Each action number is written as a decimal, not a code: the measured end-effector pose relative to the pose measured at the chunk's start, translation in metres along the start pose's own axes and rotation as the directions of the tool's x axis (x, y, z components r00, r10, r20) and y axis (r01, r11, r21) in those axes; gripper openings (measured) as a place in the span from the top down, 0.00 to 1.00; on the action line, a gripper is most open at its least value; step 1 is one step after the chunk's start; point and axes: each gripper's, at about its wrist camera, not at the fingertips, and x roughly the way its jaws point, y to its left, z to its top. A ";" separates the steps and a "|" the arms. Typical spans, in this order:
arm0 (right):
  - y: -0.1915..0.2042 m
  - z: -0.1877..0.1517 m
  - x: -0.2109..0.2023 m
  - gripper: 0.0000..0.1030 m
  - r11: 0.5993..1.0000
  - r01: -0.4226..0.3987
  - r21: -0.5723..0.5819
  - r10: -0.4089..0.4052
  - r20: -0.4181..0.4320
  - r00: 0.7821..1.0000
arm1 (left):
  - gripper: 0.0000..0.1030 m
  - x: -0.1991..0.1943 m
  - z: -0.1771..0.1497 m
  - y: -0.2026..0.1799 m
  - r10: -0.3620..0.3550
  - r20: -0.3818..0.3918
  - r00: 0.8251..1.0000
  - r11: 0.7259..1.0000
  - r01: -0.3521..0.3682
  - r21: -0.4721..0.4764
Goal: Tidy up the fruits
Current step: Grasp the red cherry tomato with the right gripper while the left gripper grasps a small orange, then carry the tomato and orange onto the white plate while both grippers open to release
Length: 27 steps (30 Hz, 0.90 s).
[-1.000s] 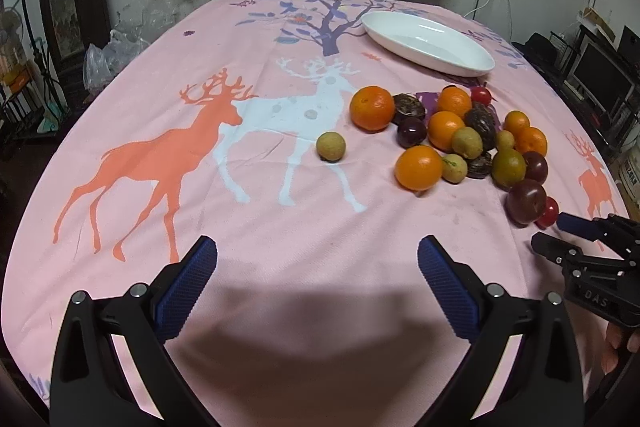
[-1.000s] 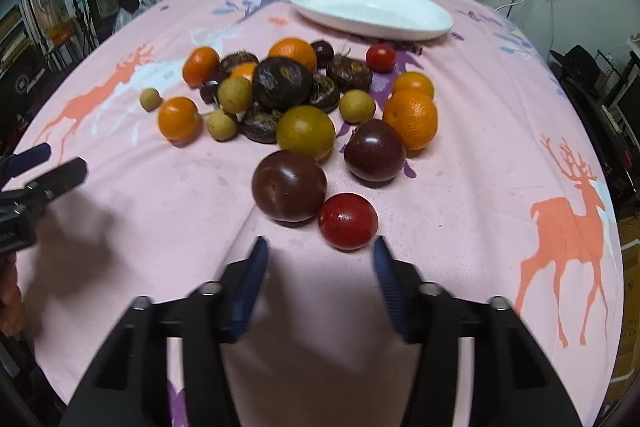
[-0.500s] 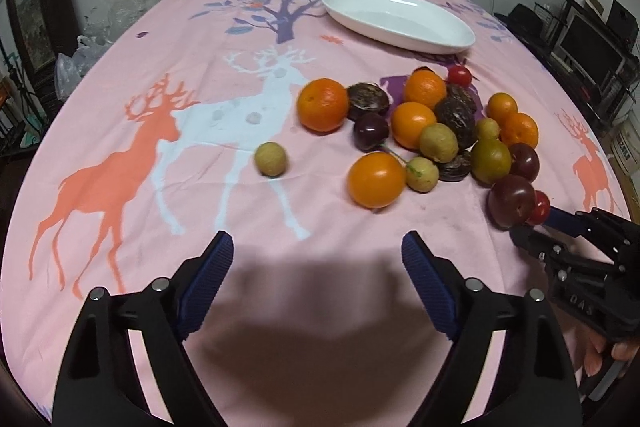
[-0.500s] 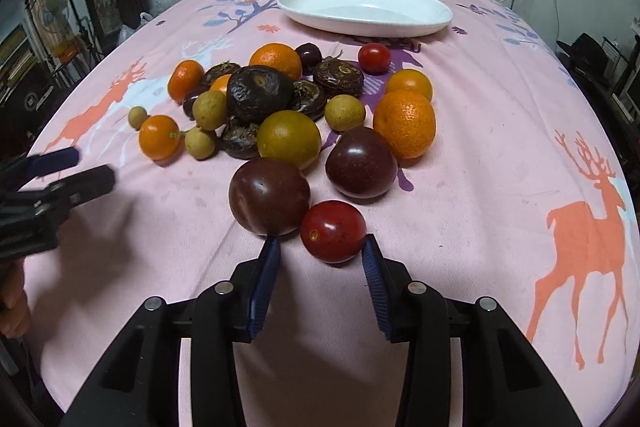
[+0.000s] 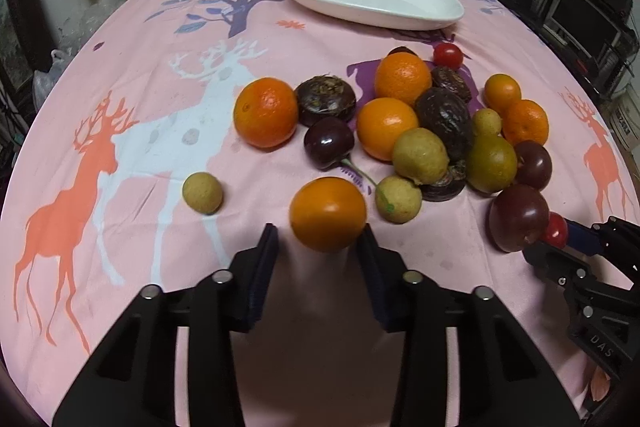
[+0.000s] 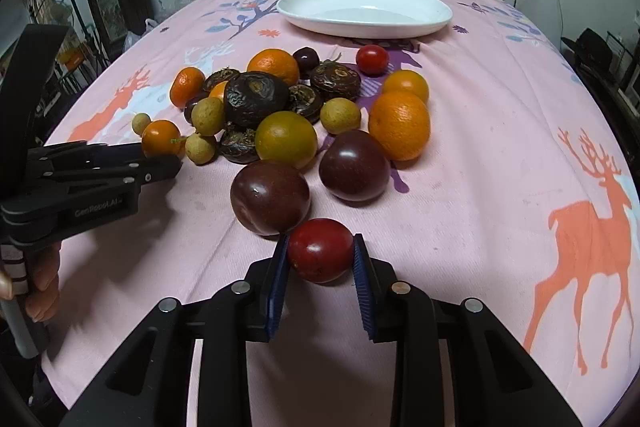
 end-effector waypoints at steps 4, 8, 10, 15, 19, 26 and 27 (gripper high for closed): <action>-0.003 -0.004 -0.004 0.70 1.000 -0.006 0.009 0.006 0.001 1.000 | 0.69 -0.001 0.001 0.000 -0.005 0.016 1.000 1.000 0.004 0.027; -0.006 -0.003 -0.015 0.70 0.999 -0.033 0.017 0.032 0.026 0.999 | 0.69 -0.012 -0.003 0.000 -0.030 0.054 0.998 0.998 0.027 0.059; -0.007 0.000 -0.023 0.70 0.999 -0.042 0.017 0.041 0.050 0.998 | 0.69 -0.022 -0.004 0.000 -0.047 0.081 0.996 0.996 0.040 0.082; -0.008 0.013 -0.036 0.70 0.997 -0.070 0.019 0.068 0.096 0.993 | 0.69 -0.039 -0.001 0.001 -0.088 0.113 0.990 0.992 0.077 0.101; -0.008 0.030 -0.041 0.70 0.997 -0.071 0.003 0.070 0.127 0.989 | 0.69 -0.053 0.012 -0.002 -0.117 0.154 0.981 0.988 0.100 0.118; -0.016 0.082 -0.034 0.70 0.997 -0.073 -0.007 0.073 0.159 0.985 | 0.69 -0.048 0.059 -0.002 -0.162 0.157 0.974 0.984 0.148 0.096; -0.018 0.093 -0.030 0.70 0.997 -0.072 -0.007 0.072 0.163 0.984 | 0.69 -0.044 0.071 -0.004 -0.160 0.155 0.975 0.984 0.146 0.099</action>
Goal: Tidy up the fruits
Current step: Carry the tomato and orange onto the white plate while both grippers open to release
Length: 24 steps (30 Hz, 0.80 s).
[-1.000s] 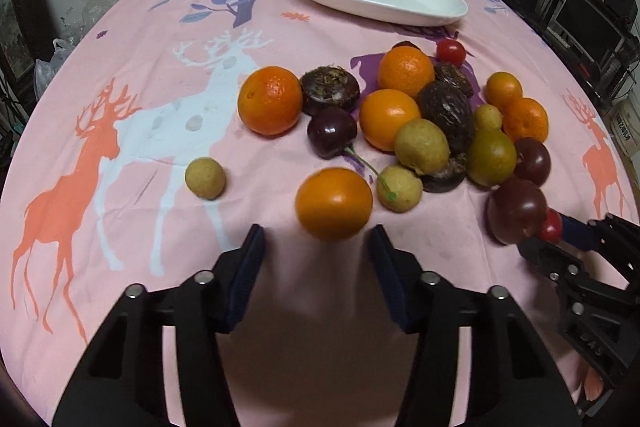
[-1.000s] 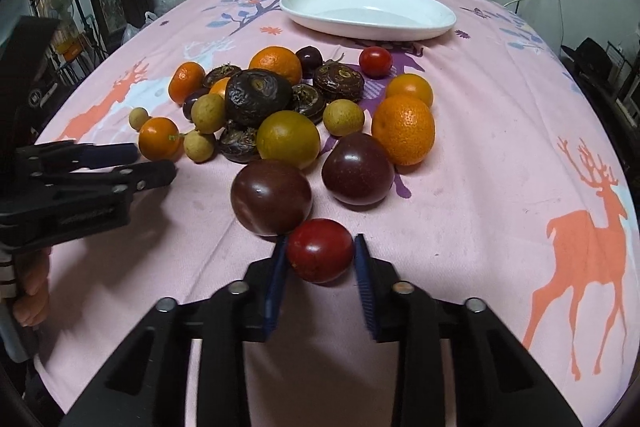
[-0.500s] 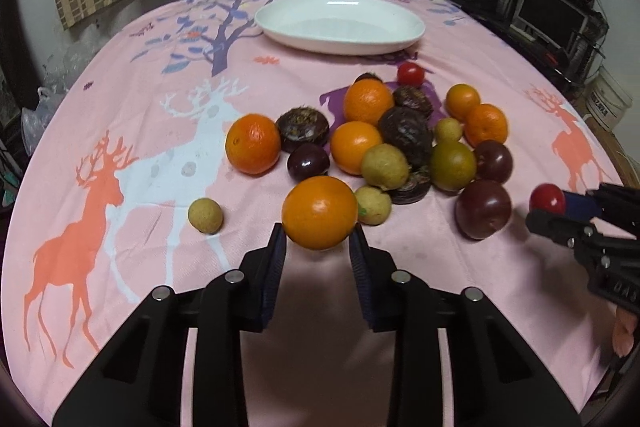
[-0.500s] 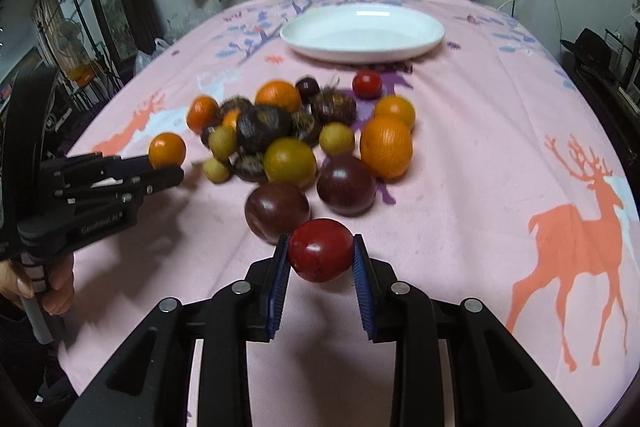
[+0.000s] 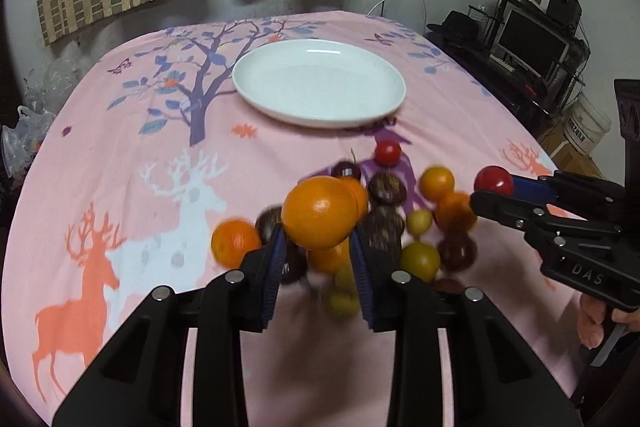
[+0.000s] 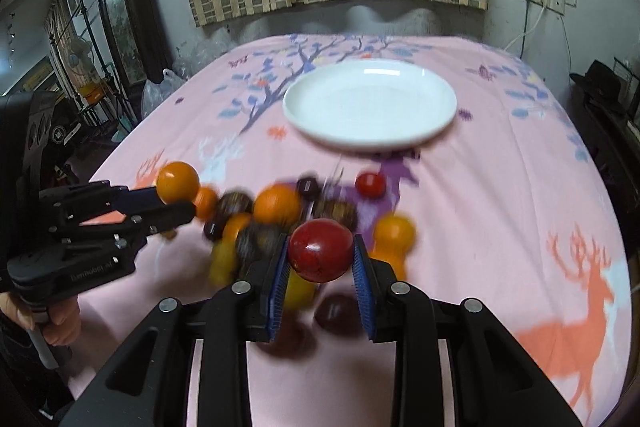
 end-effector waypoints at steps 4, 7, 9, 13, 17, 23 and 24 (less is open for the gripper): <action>-0.014 0.044 0.029 0.70 1.000 -0.007 0.020 0.007 0.002 1.000 | 0.69 0.037 0.046 -0.001 0.011 -0.019 1.000 1.000 -0.011 0.004; -0.025 0.072 0.063 0.70 1.000 0.016 0.022 -0.016 -0.024 1.000 | 0.69 0.074 0.079 0.004 0.009 -0.058 0.998 1.000 -0.011 -0.027; -0.035 0.086 0.087 0.70 0.999 0.027 0.034 -0.025 -0.051 0.998 | 0.69 0.100 0.096 0.007 0.022 -0.093 0.995 0.998 -0.027 -0.049; -0.050 0.095 0.127 0.68 0.998 0.041 0.051 -0.035 -0.111 0.993 | 0.69 0.129 0.112 0.008 0.031 -0.133 0.991 0.998 -0.038 -0.045; -0.062 0.096 0.139 0.67 0.994 0.042 0.100 -0.029 -0.121 0.992 | 0.57 0.139 0.115 0.013 0.056 -0.145 0.988 0.996 -0.066 -0.064; -0.058 0.073 0.099 0.62 0.995 0.021 0.102 -0.012 -0.087 0.996 | 0.37 0.099 0.091 0.012 0.046 -0.091 0.995 0.997 -0.051 -0.059; -0.056 0.066 0.091 0.60 0.995 0.020 0.096 -0.012 -0.082 0.997 | 0.28 0.090 0.085 0.013 0.055 -0.077 0.996 0.996 -0.059 -0.061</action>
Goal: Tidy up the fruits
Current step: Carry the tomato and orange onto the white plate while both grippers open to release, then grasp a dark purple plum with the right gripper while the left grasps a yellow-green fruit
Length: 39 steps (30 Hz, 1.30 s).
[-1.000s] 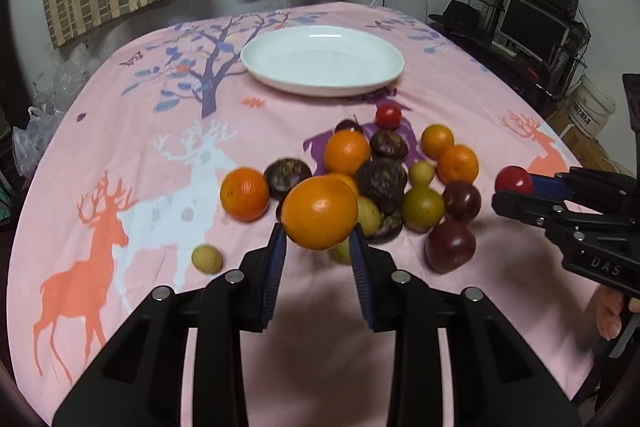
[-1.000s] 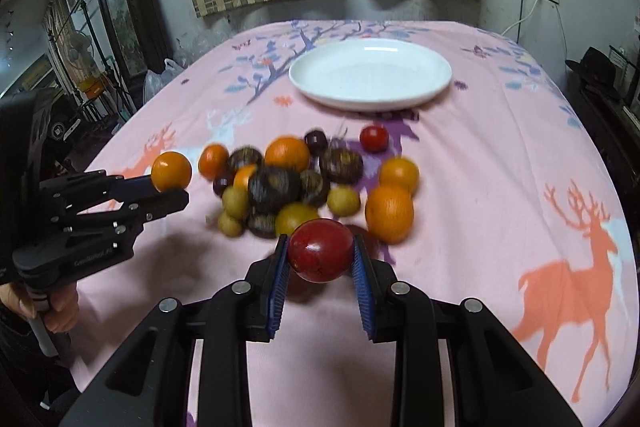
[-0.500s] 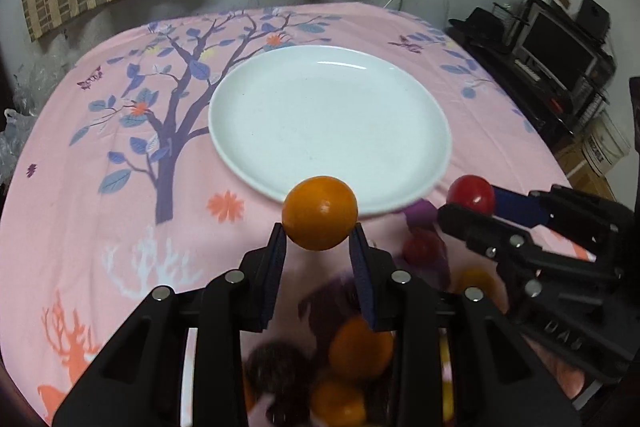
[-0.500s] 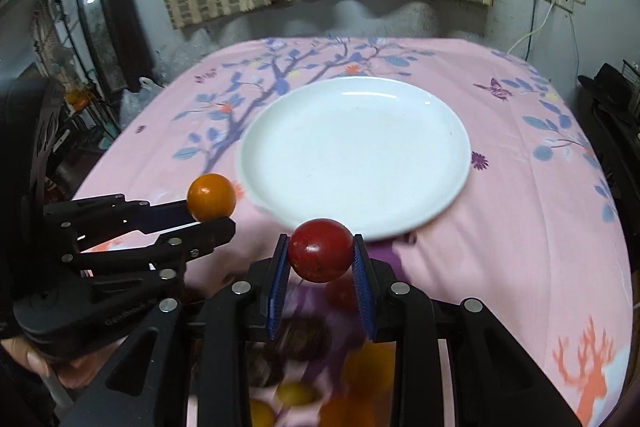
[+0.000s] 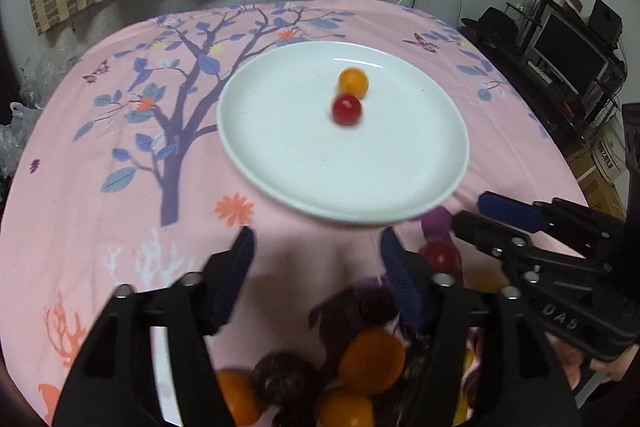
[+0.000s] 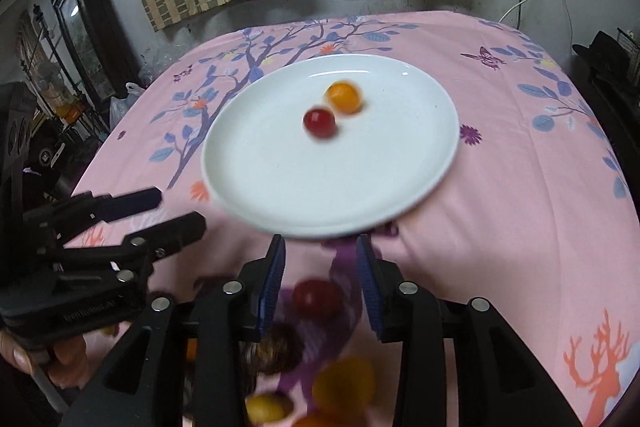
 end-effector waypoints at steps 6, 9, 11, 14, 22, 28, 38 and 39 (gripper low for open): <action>0.016 -0.060 -0.044 0.46 0.999 -0.015 -0.049 0.015 0.005 1.000 | 0.20 -0.046 -0.057 0.008 0.042 0.068 0.997 0.999 -0.044 0.018; 0.029 -0.092 -0.067 0.37 0.997 -0.023 -0.074 0.024 0.015 1.000 | 0.16 -0.063 -0.086 0.016 0.049 0.086 0.995 0.999 -0.050 0.011; 0.037 -0.113 -0.079 0.32 0.996 -0.039 -0.083 0.040 0.014 0.999 | 0.15 -0.071 -0.105 0.023 0.047 0.083 0.995 0.999 -0.047 0.004; 0.047 -0.139 -0.086 0.28 0.995 -0.056 -0.082 0.055 -0.014 0.998 | 0.14 -0.077 -0.130 0.033 0.055 0.068 0.996 0.998 -0.055 -0.009; 0.071 -0.168 -0.062 0.28 0.995 -0.051 -0.085 0.041 -0.121 0.992 | 0.14 -0.082 -0.172 0.060 0.085 0.032 0.996 0.995 -0.083 -0.052; 0.084 -0.156 -0.041 0.49 0.995 0.035 -0.089 -0.045 -0.114 0.992 | 0.14 -0.080 -0.174 0.075 0.105 0.015 0.994 0.992 -0.103 -0.078; 0.065 -0.165 -0.053 0.60 0.999 -0.037 -0.030 0.034 -0.101 0.994 | 0.35 -0.046 -0.158 0.077 0.123 -0.046 0.991 0.990 -0.126 -0.067; 0.064 -0.166 -0.054 0.60 0.999 -0.044 -0.025 0.042 -0.101 0.994 | 0.39 -0.042 -0.157 0.076 0.132 -0.051 0.990 0.989 -0.135 -0.063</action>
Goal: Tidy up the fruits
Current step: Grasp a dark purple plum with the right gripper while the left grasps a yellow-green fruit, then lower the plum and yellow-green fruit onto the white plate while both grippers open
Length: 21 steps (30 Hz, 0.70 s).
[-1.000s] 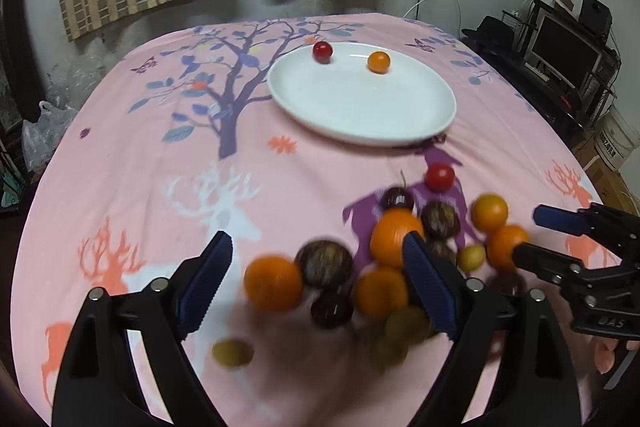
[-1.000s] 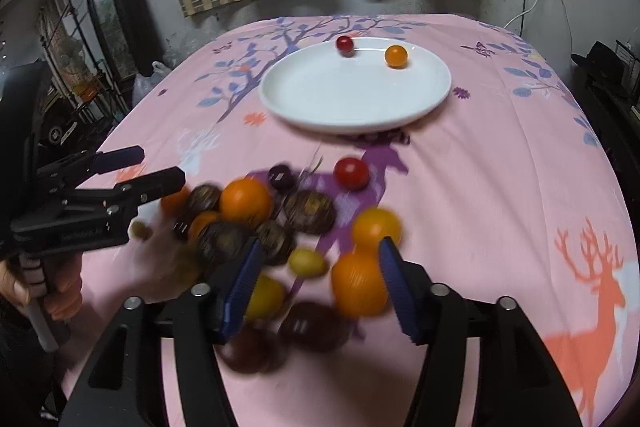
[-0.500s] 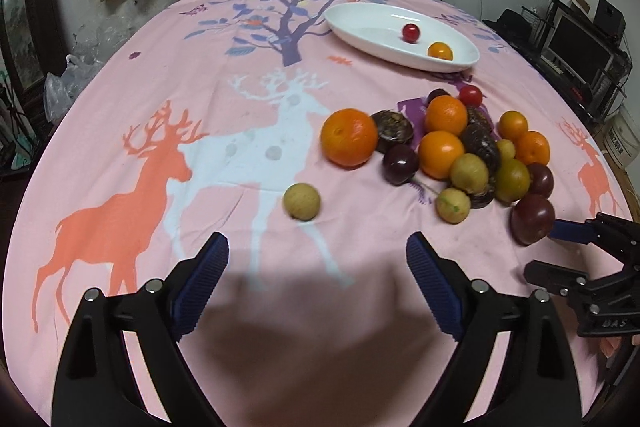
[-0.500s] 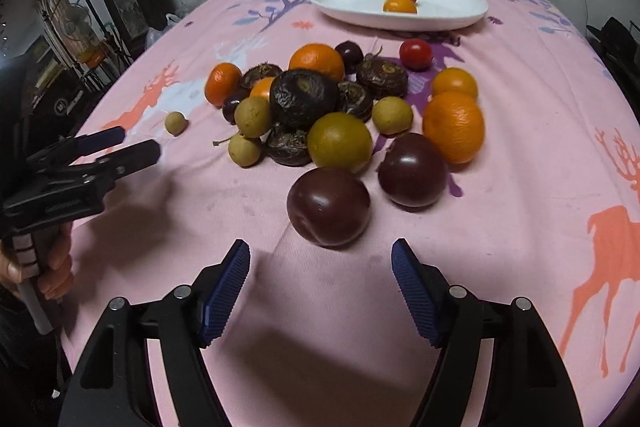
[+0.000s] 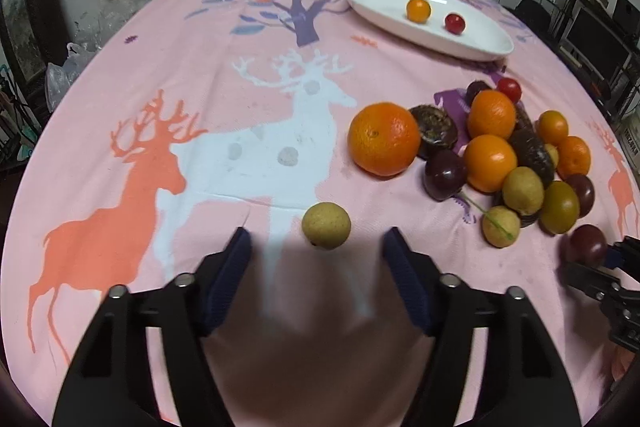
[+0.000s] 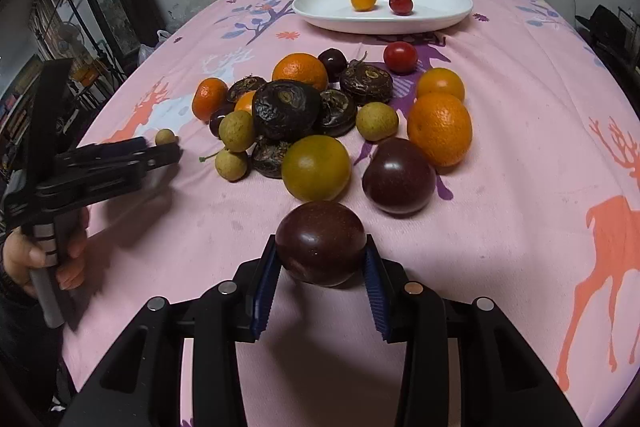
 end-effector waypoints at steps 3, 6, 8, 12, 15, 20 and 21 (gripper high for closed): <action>-0.004 -0.003 -0.004 0.60 1.000 -0.012 0.004 0.012 0.001 1.000 | 0.67 0.000 0.003 -0.004 -0.005 0.018 1.000 1.000 0.005 0.013; -0.006 -0.004 -0.006 0.60 1.000 -0.017 0.001 0.017 0.002 1.000 | 0.77 -0.004 0.006 -0.008 -0.013 0.019 1.000 1.000 0.012 0.027; -0.005 -0.002 -0.011 0.60 1.000 -0.027 -0.008 0.027 0.011 1.000 | 0.77 -0.010 0.008 -0.013 -0.012 0.029 0.999 0.999 0.011 0.045; -0.002 0.012 -0.032 0.60 0.998 -0.050 -0.049 0.054 0.072 0.996 | 0.77 -0.030 0.024 -0.025 -0.055 0.064 0.996 0.996 0.051 0.075; 0.000 0.034 -0.047 0.60 0.995 -0.043 -0.088 0.056 0.142 0.988 | 0.77 -0.043 0.049 -0.037 -0.098 0.099 0.990 0.992 0.089 0.093; -0.006 0.089 -0.050 0.60 0.993 0.006 -0.117 0.022 0.239 0.971 | 0.77 -0.042 0.107 -0.066 -0.131 0.153 0.980 0.988 0.116 0.104; -0.009 0.100 -0.046 0.60 0.993 0.014 -0.119 0.016 0.250 0.968 | 0.77 -0.036 0.122 -0.072 -0.128 0.163 0.978 0.988 0.113 0.102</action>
